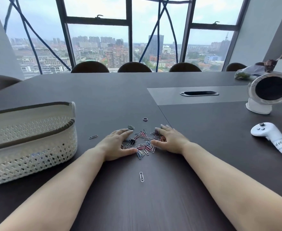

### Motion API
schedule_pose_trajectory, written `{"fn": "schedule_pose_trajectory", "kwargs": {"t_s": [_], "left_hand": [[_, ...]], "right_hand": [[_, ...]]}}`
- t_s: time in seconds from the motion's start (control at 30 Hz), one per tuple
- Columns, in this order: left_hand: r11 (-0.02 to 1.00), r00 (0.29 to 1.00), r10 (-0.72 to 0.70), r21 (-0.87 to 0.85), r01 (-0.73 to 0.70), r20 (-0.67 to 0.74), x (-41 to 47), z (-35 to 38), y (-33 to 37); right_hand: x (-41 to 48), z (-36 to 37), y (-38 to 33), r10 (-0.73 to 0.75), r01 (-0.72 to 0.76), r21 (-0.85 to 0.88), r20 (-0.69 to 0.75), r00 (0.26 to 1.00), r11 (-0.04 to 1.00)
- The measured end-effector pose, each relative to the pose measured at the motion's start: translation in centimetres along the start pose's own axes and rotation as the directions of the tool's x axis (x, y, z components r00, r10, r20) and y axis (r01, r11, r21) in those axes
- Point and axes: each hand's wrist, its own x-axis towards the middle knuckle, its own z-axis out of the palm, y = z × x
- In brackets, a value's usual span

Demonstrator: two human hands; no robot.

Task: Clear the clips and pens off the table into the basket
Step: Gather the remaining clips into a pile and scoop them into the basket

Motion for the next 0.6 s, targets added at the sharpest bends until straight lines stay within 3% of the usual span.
{"fn": "schedule_pose_trajectory", "kwargs": {"t_s": [0.1, 0.17, 0.3, 0.4, 0.5, 0.6], "left_hand": [[0.997, 0.996, 0.04, -0.062, -0.045, -0.082, 0.1, -0.1, -0.2], [1.0, 0.993, -0.004, 0.005, 0.005, -0.116, 0.2, 0.0, -0.5], [0.964, 0.951, -0.258, 0.017, 0.265, -0.17, 0.6, 0.3, -0.8], [0.936, 0.926, -0.348, 0.0, 0.352, -0.145, 1.0, 0.5, -1.0], [0.945, 0.941, -0.325, 0.007, 0.327, -0.098, 1.3, 0.6, -1.1], [0.974, 0.968, -0.223, -0.066, 0.217, -0.111, 1.0, 0.5, -0.9]], "right_hand": [[0.8, -0.5, -0.3, -0.097, 0.118, 0.274, -0.09, 0.991, 0.954], [2.2, -0.9, -0.8, -0.087, 0.13, 0.375, -0.129, 0.988, 0.918], [7.2, -1.4, -2.1, -0.145, 0.144, 0.221, -0.012, 0.989, 0.964], [10.2, -1.0, -3.1, -0.154, 0.145, 0.068, 0.141, 0.978, 0.987], [10.6, -0.4, -3.4, -0.21, 0.204, 0.052, 0.208, 0.955, 0.978], [8.6, -0.6, -3.1, -0.291, 0.237, 0.247, 0.215, 0.932, 0.94]]}}
